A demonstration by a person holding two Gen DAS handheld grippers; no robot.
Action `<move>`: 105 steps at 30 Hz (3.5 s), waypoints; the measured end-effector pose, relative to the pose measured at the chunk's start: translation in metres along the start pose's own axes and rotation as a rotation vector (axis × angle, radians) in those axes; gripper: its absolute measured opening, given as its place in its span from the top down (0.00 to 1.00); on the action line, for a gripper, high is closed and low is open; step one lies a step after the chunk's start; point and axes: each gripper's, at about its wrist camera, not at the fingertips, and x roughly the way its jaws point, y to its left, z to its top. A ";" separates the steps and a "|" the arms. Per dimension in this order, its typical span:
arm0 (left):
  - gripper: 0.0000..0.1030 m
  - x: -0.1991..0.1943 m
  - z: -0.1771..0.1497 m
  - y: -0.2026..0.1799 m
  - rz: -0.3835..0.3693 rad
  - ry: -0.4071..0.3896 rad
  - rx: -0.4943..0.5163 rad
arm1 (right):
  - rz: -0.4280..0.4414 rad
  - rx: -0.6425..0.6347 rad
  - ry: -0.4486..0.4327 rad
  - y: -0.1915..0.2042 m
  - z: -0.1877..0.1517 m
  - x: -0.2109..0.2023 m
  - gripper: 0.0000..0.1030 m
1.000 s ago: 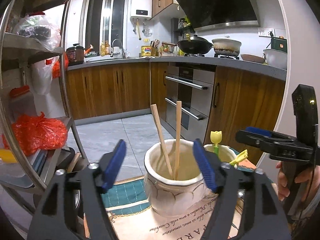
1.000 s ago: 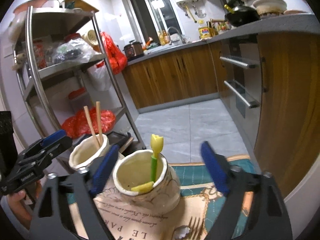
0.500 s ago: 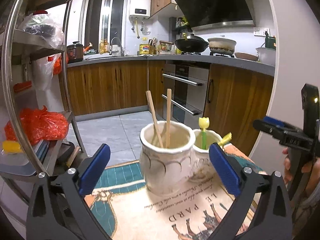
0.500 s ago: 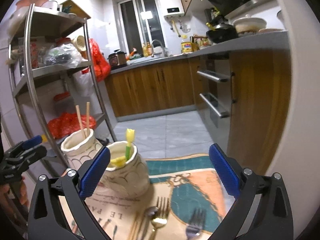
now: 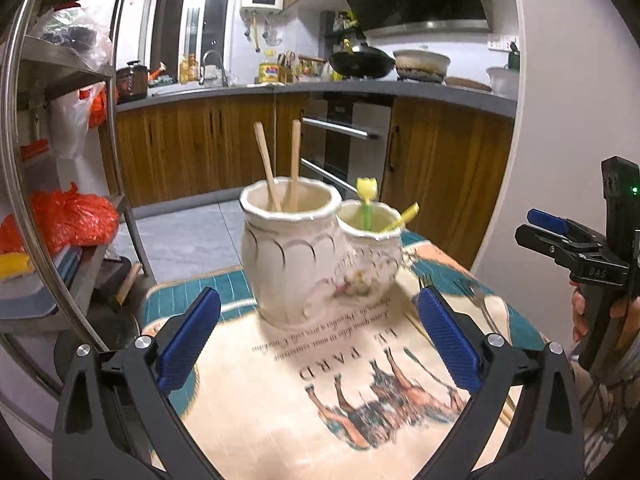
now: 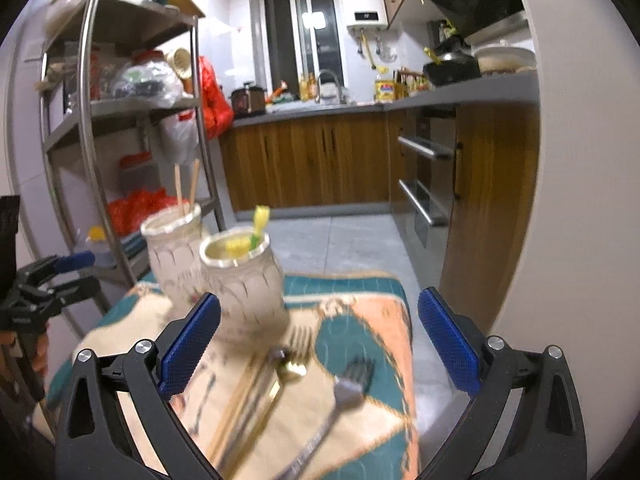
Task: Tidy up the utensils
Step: 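Move both tools back over the remaining forks and chopsticks, then close the right tool on the steel fork while the left tool lowers onto a chopstick, then lift the steel fork with the right tool while the left tool lifts the chopstick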
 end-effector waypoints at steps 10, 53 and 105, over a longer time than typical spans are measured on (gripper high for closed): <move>0.05 0.012 -0.022 -0.014 -0.051 0.120 -0.022 | -0.078 -0.003 0.158 -0.021 -0.031 -0.003 0.05; 0.14 0.088 -0.057 -0.108 0.098 0.406 0.031 | 0.017 0.035 0.412 -0.002 -0.061 0.066 0.87; 0.93 0.068 -0.058 -0.080 -0.096 0.509 0.143 | 0.071 -0.025 0.443 0.001 -0.065 0.068 0.94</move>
